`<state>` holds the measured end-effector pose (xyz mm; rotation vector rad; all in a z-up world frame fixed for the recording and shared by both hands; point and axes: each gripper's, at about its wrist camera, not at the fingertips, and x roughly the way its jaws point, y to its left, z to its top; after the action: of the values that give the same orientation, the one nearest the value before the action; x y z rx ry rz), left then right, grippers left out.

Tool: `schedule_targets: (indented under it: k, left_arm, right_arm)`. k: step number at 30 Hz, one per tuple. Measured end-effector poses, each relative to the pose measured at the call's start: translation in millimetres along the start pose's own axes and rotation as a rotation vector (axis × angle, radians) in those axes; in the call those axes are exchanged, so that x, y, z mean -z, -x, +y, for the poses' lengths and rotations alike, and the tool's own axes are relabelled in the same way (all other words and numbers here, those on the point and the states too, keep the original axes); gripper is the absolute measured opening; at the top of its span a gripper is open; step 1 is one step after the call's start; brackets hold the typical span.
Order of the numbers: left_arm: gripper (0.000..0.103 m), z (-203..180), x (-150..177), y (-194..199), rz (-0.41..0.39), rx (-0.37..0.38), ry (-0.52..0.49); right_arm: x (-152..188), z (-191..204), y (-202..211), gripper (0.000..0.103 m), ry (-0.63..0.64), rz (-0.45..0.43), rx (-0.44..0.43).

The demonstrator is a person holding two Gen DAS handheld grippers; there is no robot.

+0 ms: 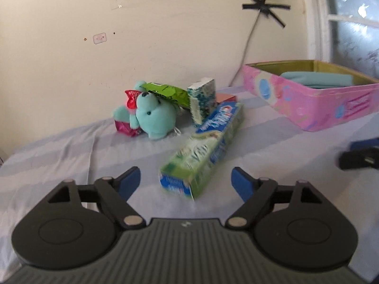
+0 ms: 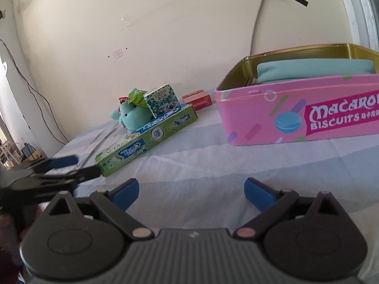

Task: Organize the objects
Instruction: 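Grasp the end of the green toothpaste box with the left gripper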

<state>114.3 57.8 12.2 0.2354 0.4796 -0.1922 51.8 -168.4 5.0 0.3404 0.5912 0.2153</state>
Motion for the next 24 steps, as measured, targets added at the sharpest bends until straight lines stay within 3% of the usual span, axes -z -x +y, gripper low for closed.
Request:
schedule_targets:
  k: [1, 2, 3, 6, 12, 18, 24]
  left_arm:
    - [0.088, 2, -2, -8, 0.009, -0.003, 0.004]
    - [0.077, 3, -4, -17, 0.023, -0.001, 0.009]
    - [0.056, 4, -5, -24, 0.047, 0.013, 0.01]
    - [0.05, 2, -3, -24, 0.047, 0.027, -0.009]
    - [0.046, 10, 14, 9, 0.05, 0.052, 0.002]
    - [0.044, 34, 57, 77, 0.03, 0.099, 0.031]
    - [0.045, 53, 88, 117, 0.01, 0.097, 0.048]
  right_arm:
    - [0, -1, 0, 0.099, -0.005, 0.0, -0.003]
    - [-1, -2, 0, 0.099, -0.009, 0.001, -0.006]
    - [-1, -3, -1, 0.099, -0.012, 0.003, -0.008]
    - [-1, -3, -1, 0.099, -0.016, 0.005, -0.007]
    - [-1, 4, 0, 0.099, 0.02, 0.009, -0.001]
    - [-14, 21, -13, 0.099, 0.035, 0.06, -0.139]
    - [-35, 74, -40, 0.099, 0.142, 0.06, -0.221]
